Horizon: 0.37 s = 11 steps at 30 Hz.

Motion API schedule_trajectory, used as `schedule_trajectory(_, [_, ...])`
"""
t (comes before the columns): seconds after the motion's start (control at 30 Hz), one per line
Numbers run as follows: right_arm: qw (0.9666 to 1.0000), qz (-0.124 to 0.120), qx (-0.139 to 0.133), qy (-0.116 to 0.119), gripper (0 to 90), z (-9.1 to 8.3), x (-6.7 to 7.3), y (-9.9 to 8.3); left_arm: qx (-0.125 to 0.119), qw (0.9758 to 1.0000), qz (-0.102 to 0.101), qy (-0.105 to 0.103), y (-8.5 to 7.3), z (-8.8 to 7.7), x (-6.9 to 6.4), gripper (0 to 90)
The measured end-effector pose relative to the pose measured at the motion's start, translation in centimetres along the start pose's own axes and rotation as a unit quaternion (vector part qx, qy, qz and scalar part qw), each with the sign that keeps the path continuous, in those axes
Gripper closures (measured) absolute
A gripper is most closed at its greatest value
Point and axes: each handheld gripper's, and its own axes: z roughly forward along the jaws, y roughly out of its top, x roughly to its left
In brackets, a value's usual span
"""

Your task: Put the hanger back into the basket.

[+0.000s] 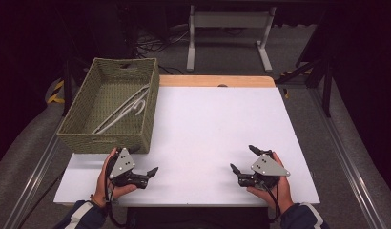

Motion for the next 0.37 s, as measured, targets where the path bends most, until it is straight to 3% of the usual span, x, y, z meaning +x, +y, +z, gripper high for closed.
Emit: schedule_trajectory(0.37, [1.0,0.001,0.001,0.004,14.8,0.05,-0.02,0.03,0.01,0.9999,0.007,-0.01,0.15,0.32,-0.37,7.5])
